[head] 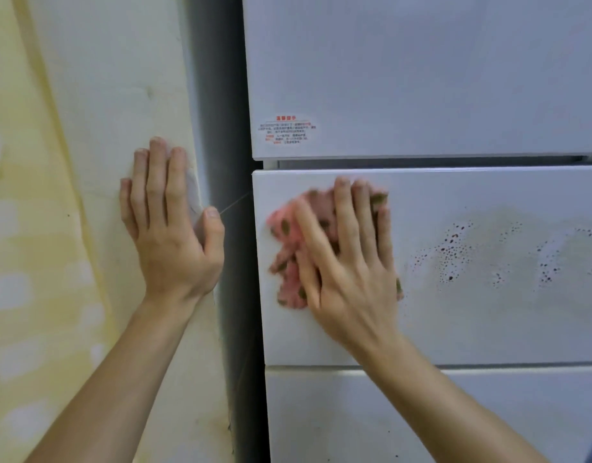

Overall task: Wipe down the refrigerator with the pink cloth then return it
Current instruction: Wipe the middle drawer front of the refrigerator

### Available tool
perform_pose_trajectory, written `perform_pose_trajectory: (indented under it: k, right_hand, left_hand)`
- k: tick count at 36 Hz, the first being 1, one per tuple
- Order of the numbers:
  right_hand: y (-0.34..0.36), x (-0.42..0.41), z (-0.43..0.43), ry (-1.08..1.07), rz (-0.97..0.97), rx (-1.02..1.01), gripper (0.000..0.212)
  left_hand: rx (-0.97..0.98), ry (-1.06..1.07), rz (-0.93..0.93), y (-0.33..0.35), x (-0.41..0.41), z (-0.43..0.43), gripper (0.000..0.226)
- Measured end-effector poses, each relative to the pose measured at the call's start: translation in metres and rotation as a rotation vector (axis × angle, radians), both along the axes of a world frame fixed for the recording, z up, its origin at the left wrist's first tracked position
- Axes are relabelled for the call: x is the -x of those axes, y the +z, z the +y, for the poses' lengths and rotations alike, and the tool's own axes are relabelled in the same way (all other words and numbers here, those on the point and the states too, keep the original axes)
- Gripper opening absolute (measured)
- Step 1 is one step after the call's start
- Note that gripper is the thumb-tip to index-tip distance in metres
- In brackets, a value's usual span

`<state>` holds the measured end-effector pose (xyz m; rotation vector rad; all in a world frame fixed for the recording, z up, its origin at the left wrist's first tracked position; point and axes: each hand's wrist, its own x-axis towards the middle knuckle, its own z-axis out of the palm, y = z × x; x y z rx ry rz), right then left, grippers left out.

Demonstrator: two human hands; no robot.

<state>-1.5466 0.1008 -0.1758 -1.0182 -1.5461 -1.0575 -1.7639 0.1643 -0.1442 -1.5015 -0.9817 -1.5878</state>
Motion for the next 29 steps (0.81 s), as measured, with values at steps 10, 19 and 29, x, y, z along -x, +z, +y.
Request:
perform_pose_trajectory:
  k: [10, 19, 29]
  right_hand:
    - [-0.079, -0.039, -0.005, 0.067, -0.225, 0.069, 0.044]
    - [0.041, -0.048, 0.002, 0.086, 0.051, -0.098, 0.046]
    - [-0.052, -0.049, 0.0, 0.104, -0.026, -0.011, 0.042]
  left_hand:
    - [0.081, 0.004, 0.021, -0.011, -0.006, -0.007, 0.07]
    - [0.018, -0.1, 0.08, -0.008, -0.043, -0.03, 0.061]
    - [0.082, -0.108, 0.234, -0.033, -0.089, -0.035, 0.066]
